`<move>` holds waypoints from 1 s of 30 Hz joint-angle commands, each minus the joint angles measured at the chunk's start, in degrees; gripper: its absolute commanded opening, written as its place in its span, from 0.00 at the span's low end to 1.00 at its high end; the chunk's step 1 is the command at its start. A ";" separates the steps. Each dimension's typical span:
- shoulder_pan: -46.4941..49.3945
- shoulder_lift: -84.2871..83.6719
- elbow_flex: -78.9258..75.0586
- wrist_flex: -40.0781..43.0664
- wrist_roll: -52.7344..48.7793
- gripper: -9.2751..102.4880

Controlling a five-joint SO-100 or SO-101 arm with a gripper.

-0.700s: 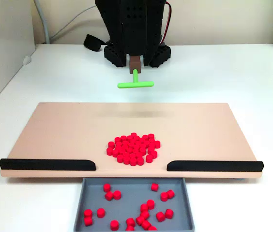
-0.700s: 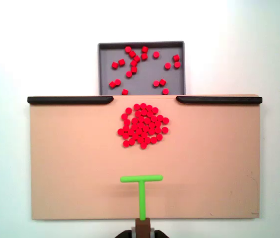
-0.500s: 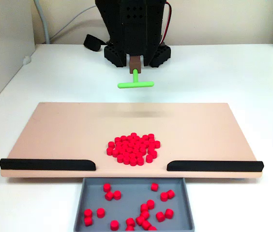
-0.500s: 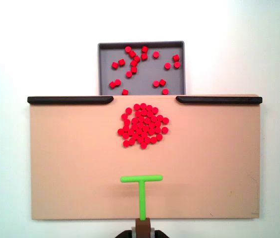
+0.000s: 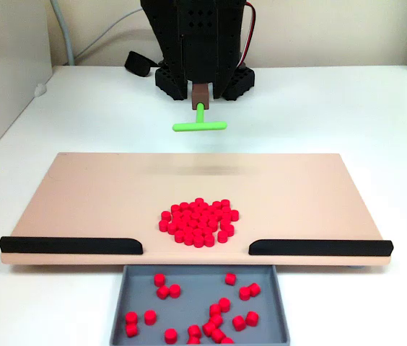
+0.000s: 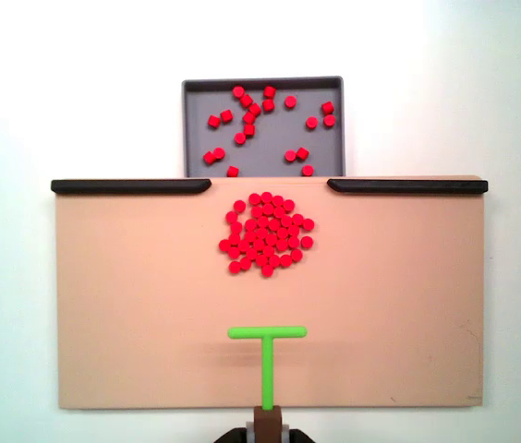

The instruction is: Gather the bottom side granules

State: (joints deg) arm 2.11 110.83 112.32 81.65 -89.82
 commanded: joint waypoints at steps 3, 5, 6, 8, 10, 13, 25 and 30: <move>-0.62 1.49 -1.23 -0.44 0.35 0.08; -0.62 1.49 -1.23 -0.44 0.35 0.08; -0.62 1.32 -1.23 -0.44 0.35 0.08; -0.53 0.62 -1.23 -0.44 0.88 0.08; -0.53 0.35 -0.88 -0.44 2.02 0.08; -0.18 0.00 -1.14 -0.44 1.85 0.08; 1.14 1.41 -0.53 -0.44 -1.14 0.08; 0.97 1.32 -0.53 -0.44 -0.79 0.08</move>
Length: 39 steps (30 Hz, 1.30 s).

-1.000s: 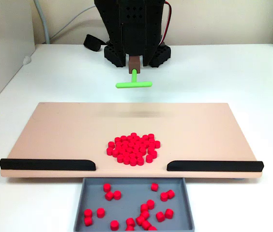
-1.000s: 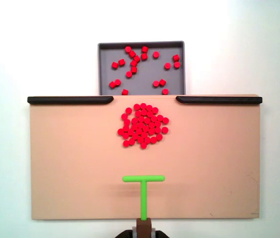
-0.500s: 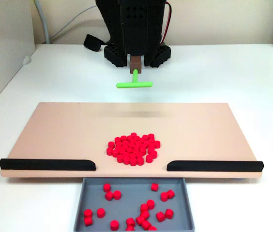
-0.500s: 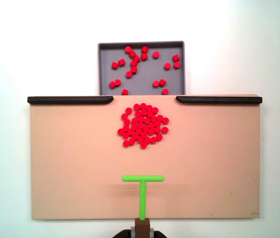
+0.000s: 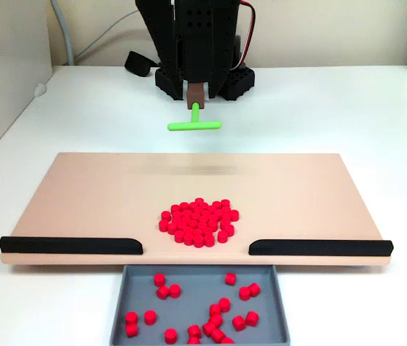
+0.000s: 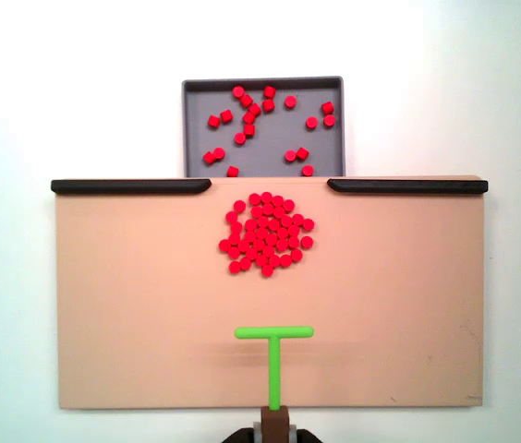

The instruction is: Gather the bottom side granules

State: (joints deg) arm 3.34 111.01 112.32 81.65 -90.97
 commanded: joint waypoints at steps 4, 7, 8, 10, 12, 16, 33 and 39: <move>-0.18 0.18 -0.53 -0.44 0.35 0.08; -0.18 -0.88 -0.44 -0.44 0.35 0.08; -0.44 -1.58 -0.44 -0.44 0.79 0.08; -0.70 -2.72 -0.44 -0.44 0.97 0.08; -0.70 -3.34 -0.44 -0.44 0.88 0.08; -1.58 -3.78 0.88 -3.87 2.90 0.08; -3.52 -6.42 8.70 -14.77 3.52 0.08; -3.52 -7.29 8.79 -15.82 3.60 0.08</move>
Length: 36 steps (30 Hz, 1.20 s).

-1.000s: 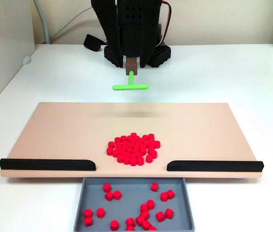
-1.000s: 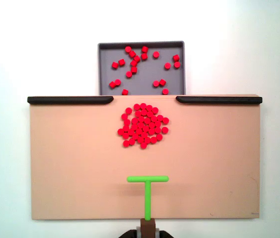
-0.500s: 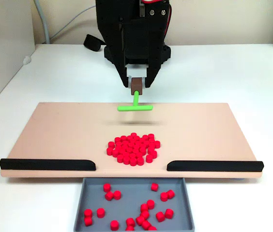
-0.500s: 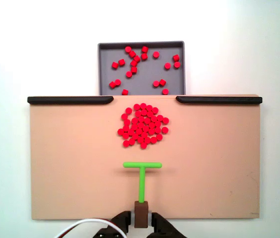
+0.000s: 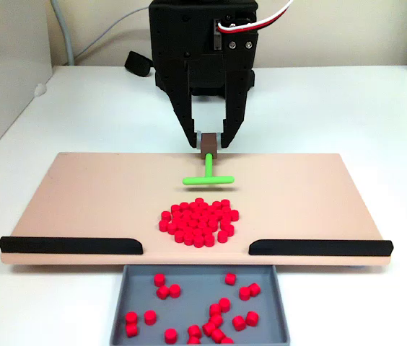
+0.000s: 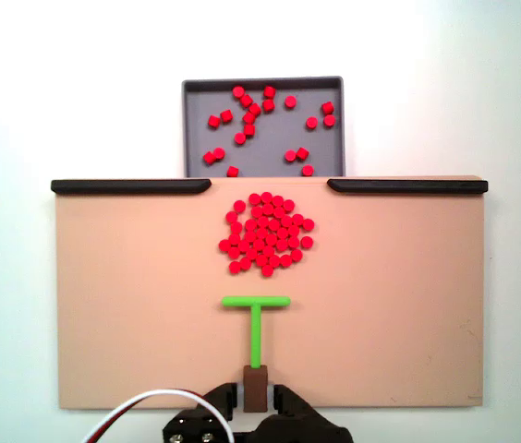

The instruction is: Gather the bottom side granules

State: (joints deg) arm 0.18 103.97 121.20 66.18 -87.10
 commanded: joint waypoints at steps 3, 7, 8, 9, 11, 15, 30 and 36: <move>-0.18 -0.97 -0.09 -1.41 -0.44 0.08; 0.18 -2.29 -0.09 -2.46 -0.88 0.08; 0.26 -2.64 -0.09 -2.72 -0.88 0.08; 0.35 -2.90 -0.09 -2.90 -0.97 0.08; 0.53 -3.43 -0.09 -3.34 -1.05 0.08; 1.32 -4.04 -0.09 -3.78 -1.93 0.08; 2.72 -6.68 -0.88 -5.19 -2.72 0.08; 2.90 -7.29 -0.97 -6.06 -2.72 0.08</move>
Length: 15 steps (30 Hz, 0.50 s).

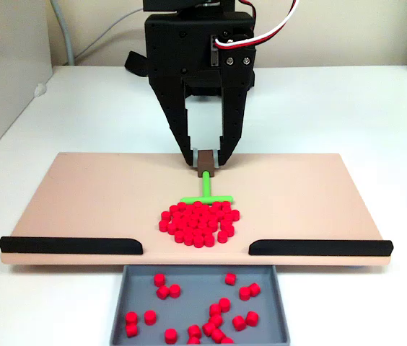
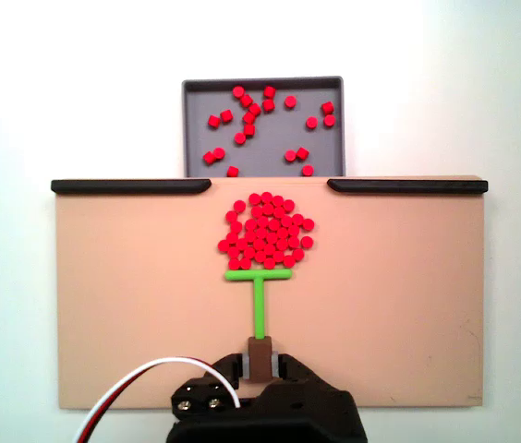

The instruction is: Gather the bottom side granules

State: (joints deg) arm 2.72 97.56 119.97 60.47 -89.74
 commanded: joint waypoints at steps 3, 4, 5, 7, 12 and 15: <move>0.44 -0.97 0.09 -0.35 -0.35 0.08; 0.44 -1.05 0.09 -0.44 -0.35 0.08; 0.44 -1.14 0.09 -0.88 -0.09 0.08; 0.44 -1.23 0.00 -1.14 -0.09 0.08; 0.26 -1.85 -1.14 -1.14 0.70 0.08; 0.00 -2.37 -2.20 -1.14 1.58 0.08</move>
State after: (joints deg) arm 2.81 96.06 118.56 59.77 -89.03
